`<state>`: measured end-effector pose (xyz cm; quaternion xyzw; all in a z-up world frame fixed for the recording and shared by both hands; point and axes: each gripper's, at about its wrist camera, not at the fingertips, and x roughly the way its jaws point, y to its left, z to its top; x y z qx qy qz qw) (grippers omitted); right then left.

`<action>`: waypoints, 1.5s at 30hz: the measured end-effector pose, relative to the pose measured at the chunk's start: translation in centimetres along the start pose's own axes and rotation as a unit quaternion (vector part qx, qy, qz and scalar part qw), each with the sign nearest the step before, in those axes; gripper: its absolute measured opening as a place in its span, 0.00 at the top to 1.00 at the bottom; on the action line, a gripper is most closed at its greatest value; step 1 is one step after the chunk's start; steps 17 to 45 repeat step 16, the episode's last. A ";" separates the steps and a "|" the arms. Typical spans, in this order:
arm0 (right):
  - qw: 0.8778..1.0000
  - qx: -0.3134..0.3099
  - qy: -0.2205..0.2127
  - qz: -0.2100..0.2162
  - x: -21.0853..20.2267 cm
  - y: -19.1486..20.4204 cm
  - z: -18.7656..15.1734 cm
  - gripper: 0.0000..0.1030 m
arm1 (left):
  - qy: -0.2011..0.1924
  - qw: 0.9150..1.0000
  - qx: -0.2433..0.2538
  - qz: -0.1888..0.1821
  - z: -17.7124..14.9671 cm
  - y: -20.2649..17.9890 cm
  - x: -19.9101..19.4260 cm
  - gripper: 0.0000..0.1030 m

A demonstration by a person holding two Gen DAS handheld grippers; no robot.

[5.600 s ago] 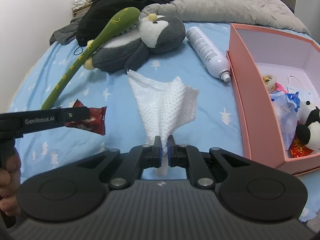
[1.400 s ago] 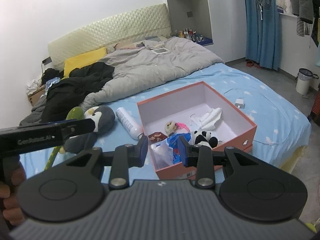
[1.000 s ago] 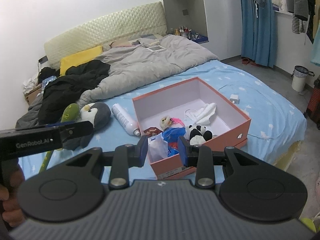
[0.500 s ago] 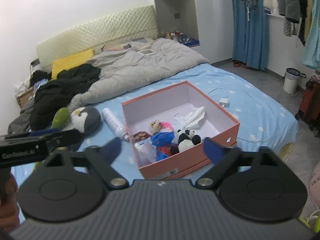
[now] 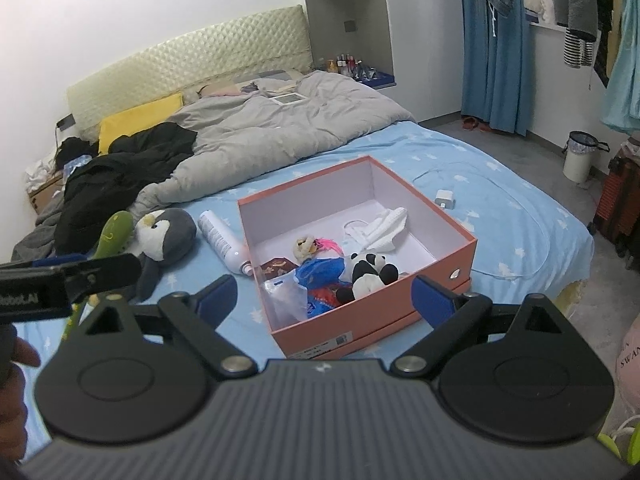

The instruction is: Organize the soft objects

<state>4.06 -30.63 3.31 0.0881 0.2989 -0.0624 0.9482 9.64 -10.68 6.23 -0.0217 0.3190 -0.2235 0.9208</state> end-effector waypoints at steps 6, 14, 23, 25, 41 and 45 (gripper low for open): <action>1.000 -0.003 -0.001 0.000 0.0 0.2 0.0 0.07 | 0.006 1.000 -0.005 0.011 0.0 0.3 0.1 0.04; 1.000 -0.002 0.000 0.001 0.0 0.3 0.0 0.07 | 0.006 1.000 -0.004 0.011 -0.2 0.2 -0.1 0.04; 1.000 -0.002 0.000 0.001 0.0 0.3 0.0 0.07 | 0.005 1.000 -0.002 0.011 -0.1 0.1 -0.2 0.04; 1.000 -0.002 0.000 0.001 0.0 0.3 0.0 0.07 | 0.005 1.000 -0.002 0.011 -0.1 0.1 -0.2 0.04; 1.000 -0.002 0.000 0.001 0.0 0.3 0.0 0.07 | 0.005 1.000 -0.002 0.011 -0.1 0.1 -0.2 0.04; 1.000 -0.002 0.000 0.001 0.0 0.3 0.0 0.07 | 0.005 1.000 -0.002 0.011 -0.1 0.1 -0.2 0.04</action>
